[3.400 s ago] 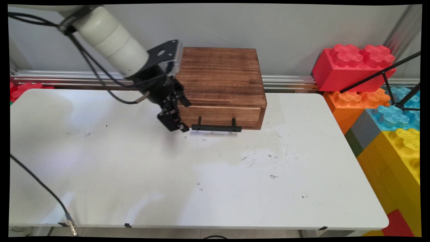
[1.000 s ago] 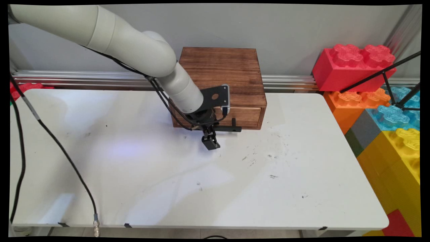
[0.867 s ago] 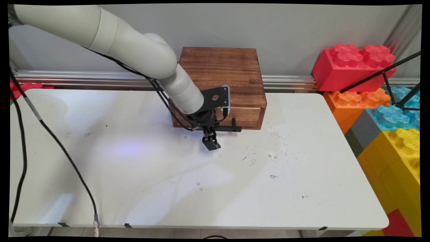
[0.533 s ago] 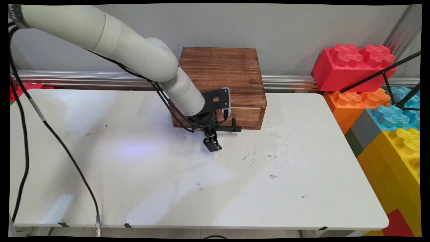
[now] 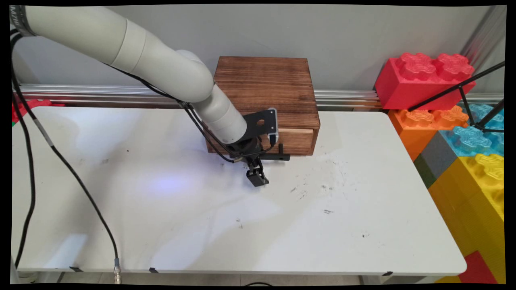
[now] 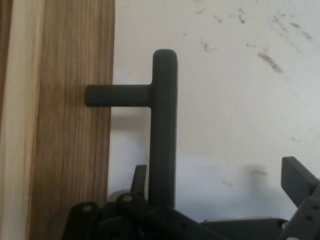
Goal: Open the drawer
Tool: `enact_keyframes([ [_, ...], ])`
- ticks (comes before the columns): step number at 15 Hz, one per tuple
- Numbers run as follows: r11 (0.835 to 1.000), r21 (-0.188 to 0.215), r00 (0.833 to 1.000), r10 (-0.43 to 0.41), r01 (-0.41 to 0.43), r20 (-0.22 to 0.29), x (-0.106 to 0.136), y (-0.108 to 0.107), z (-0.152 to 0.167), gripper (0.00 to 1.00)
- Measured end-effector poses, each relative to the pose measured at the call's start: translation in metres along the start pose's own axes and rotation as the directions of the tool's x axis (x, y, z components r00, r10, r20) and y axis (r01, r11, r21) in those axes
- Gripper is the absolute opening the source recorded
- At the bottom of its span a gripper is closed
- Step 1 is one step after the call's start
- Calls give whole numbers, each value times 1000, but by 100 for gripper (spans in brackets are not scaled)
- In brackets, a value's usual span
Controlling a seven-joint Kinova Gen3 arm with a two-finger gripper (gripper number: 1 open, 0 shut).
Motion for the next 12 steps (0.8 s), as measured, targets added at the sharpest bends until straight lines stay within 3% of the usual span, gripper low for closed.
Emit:
enact_keyframes([
  [12, 999, -52, 1000, -14, 14, -7, -14, 52, -12, 100],
])
